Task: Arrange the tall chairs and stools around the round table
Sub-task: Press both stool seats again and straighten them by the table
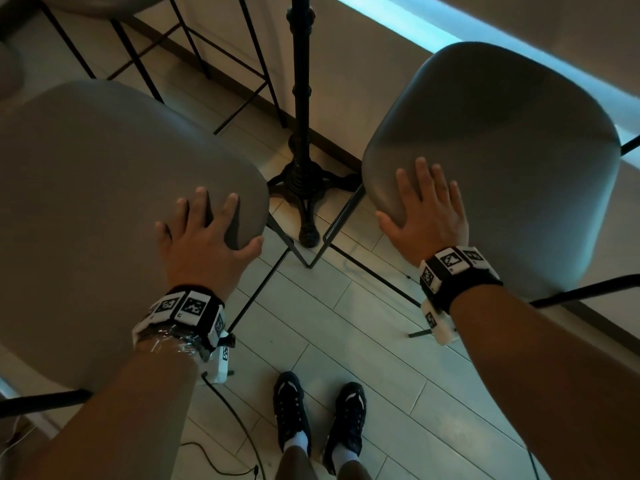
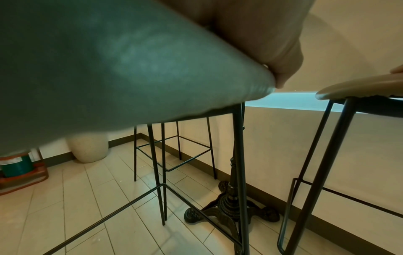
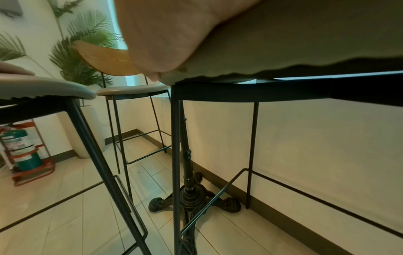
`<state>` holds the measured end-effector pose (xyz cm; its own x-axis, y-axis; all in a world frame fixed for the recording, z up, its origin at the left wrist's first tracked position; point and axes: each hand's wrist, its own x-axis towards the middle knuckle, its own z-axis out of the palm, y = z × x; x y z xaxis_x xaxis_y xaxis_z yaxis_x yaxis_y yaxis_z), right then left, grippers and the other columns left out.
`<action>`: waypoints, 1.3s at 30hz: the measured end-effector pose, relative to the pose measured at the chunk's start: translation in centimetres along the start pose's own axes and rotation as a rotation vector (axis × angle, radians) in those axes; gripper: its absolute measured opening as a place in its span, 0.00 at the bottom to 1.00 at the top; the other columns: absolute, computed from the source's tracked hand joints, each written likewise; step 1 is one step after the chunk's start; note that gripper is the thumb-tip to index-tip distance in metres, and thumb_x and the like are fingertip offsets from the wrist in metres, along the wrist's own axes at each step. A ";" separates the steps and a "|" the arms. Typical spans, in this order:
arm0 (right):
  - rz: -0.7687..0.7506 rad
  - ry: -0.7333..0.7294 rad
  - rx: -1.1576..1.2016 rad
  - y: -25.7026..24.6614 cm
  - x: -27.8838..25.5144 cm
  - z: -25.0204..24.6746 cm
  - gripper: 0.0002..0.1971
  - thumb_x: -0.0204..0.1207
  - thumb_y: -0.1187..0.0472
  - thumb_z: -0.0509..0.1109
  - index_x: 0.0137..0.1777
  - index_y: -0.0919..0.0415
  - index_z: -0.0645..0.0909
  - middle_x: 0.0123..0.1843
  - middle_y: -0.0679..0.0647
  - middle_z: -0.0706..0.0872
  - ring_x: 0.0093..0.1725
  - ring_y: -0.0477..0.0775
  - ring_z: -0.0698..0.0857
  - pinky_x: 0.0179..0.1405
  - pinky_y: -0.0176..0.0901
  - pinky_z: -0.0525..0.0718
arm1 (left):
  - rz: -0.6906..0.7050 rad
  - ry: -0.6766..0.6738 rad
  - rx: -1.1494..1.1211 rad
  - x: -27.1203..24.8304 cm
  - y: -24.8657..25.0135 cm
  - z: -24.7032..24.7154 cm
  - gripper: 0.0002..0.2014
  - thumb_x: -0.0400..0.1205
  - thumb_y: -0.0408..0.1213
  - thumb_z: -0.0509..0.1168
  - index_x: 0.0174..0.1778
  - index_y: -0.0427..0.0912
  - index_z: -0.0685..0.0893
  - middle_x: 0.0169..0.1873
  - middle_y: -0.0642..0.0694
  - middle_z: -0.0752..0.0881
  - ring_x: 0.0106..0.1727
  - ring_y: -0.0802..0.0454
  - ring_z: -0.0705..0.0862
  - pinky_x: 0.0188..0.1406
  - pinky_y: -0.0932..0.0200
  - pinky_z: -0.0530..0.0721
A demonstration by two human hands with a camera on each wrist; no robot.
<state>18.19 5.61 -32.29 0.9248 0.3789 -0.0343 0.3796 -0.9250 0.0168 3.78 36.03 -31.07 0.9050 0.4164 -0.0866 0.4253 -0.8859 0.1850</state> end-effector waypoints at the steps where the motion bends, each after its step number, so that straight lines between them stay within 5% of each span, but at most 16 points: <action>1: 0.012 0.004 0.008 -0.1 -0.2 0.0 0.40 0.78 0.33 0.57 0.85 0.52 0.53 0.87 0.61 0.51 0.85 0.68 0.53 0.81 0.68 0.55 | 0.001 0.000 -0.001 0.0 0.0 -0.1 0.40 0.76 0.69 0.61 0.83 0.61 0.61 0.86 0.43 0.56 0.85 0.37 0.52 0.81 0.28 0.51; 39: 0.101 0.008 0.049 -0.2 -0.7 -0.2 0.41 0.76 0.28 0.54 0.84 0.47 0.53 0.88 0.60 0.49 0.86 0.66 0.49 0.80 0.73 0.48 | 0.001 -0.026 -0.022 -1.3 1.7 0.3 0.35 0.79 0.61 0.63 0.83 0.59 0.64 0.85 0.43 0.57 0.84 0.34 0.52 0.80 0.29 0.51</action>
<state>17.47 5.53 -32.08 0.9586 0.2837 -0.0265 0.2829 -0.9587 -0.0293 3.29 33.92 -30.89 0.9051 0.4101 -0.1120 0.4249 -0.8813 0.2068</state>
